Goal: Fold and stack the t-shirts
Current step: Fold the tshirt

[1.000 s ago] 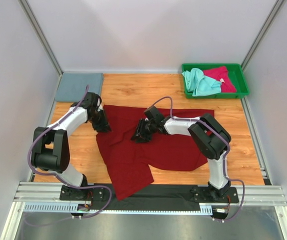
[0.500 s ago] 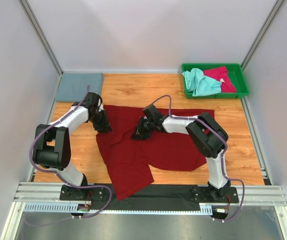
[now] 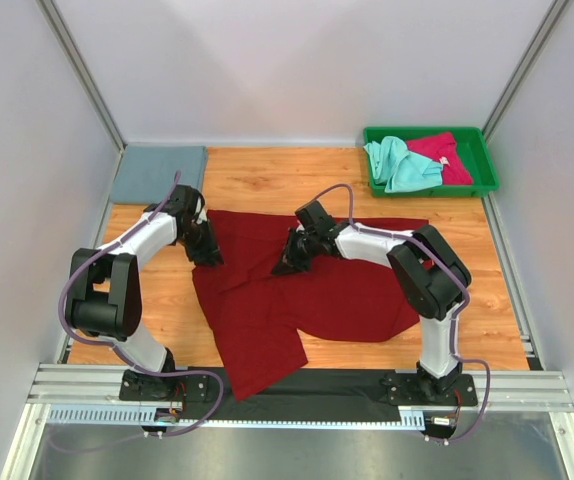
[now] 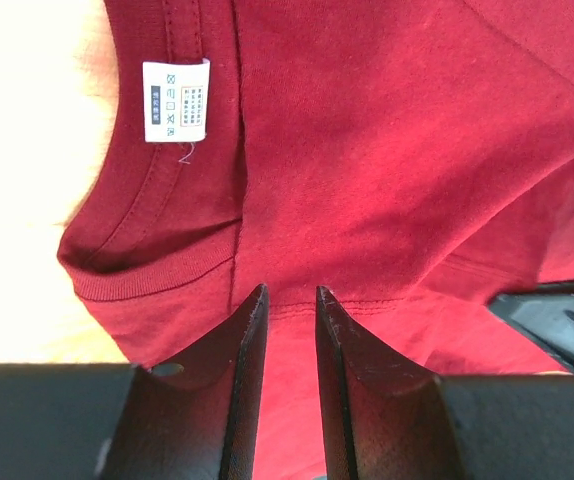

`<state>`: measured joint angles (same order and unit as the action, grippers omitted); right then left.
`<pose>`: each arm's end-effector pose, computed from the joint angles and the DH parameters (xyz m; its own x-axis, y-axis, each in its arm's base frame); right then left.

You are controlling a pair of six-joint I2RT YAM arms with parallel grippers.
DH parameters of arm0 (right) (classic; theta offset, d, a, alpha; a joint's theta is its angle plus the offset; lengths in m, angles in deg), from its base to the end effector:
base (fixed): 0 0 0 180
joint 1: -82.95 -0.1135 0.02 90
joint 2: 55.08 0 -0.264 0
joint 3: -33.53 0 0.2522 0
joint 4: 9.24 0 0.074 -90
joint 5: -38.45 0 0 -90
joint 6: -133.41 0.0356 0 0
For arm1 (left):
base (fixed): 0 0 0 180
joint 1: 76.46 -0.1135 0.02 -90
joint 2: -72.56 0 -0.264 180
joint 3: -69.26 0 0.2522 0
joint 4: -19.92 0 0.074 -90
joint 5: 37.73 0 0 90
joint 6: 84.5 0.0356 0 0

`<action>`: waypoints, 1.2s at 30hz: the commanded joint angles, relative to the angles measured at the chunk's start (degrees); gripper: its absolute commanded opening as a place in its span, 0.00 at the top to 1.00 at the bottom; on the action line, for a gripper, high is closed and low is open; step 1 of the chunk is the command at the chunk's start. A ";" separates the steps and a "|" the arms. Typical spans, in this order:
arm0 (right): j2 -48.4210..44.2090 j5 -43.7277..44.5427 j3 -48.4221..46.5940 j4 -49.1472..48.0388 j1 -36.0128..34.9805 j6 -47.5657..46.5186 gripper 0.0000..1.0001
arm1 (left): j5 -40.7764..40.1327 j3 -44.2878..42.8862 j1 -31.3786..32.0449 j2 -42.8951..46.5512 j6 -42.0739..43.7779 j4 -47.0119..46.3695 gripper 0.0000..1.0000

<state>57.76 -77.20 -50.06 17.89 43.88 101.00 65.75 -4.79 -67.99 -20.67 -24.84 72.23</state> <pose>0.3018 0.2649 0.1452 -0.9833 0.1820 0.0076 0.1416 0.7372 0.6606 0.3030 -0.0535 0.1912 -0.9188 -0.3598 -0.1623 -0.2870 0.8913 -0.3511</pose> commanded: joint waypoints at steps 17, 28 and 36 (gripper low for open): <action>-5.43 -3.18 0.65 7.46 1.19 -8.01 0.96 | -0.82 3.52 -0.30 6.75 0.03 0.92 0.67; -9.90 6.89 -2.60 25.29 2.33 -22.48 0.78 | -2.57 2.64 1.02 9.56 -0.06 1.44 0.58; -28.53 28.20 6.62 31.55 17.07 -30.69 0.29 | -8.72 -4.13 9.98 2.28 -1.55 1.27 0.57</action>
<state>36.51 -60.65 -46.47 45.89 54.43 75.47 60.30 -5.25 -60.40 -15.41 -25.37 74.28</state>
